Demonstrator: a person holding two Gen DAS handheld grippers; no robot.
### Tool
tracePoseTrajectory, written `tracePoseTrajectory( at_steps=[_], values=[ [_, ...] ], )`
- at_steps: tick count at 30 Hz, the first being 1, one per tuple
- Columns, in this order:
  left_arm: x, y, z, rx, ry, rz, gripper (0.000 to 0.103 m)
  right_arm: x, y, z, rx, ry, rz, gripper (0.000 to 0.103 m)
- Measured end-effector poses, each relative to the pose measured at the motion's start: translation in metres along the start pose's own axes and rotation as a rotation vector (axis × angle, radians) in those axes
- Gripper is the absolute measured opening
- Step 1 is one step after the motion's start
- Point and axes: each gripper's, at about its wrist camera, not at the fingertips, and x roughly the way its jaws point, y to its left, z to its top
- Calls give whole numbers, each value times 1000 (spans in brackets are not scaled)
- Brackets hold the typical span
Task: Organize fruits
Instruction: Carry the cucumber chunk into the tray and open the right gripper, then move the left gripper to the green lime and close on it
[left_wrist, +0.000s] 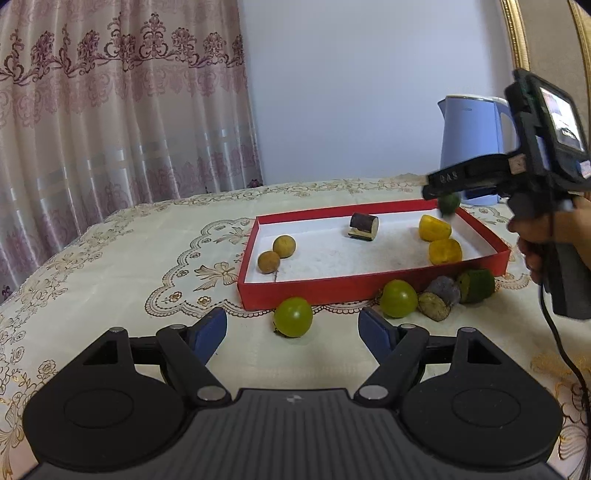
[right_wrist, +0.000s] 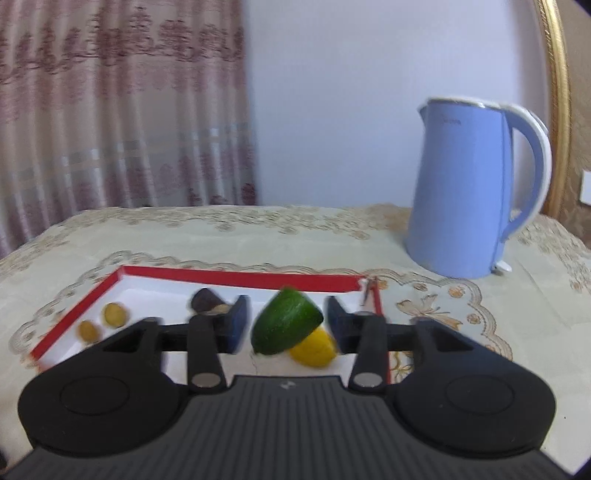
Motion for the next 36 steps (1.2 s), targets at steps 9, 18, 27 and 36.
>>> tracePoseTrajectory(
  at_steps=[9, 18, 27, 36],
  values=[
    [21, 20, 3, -12, 30, -38, 78, -72, -15, -45, 177, -95, 71, 102],
    [52, 22, 13, -61, 88, -85, 78, -60, -35, -78, 383, -84, 249, 103],
    [78, 21, 12, -86, 161, -63, 78, -77, -40, -77, 327, -113, 131, 103],
    [84, 14, 15, -37, 133, -43, 78, -102, 28, -86, -140, -76, -36, 103]
  ],
)
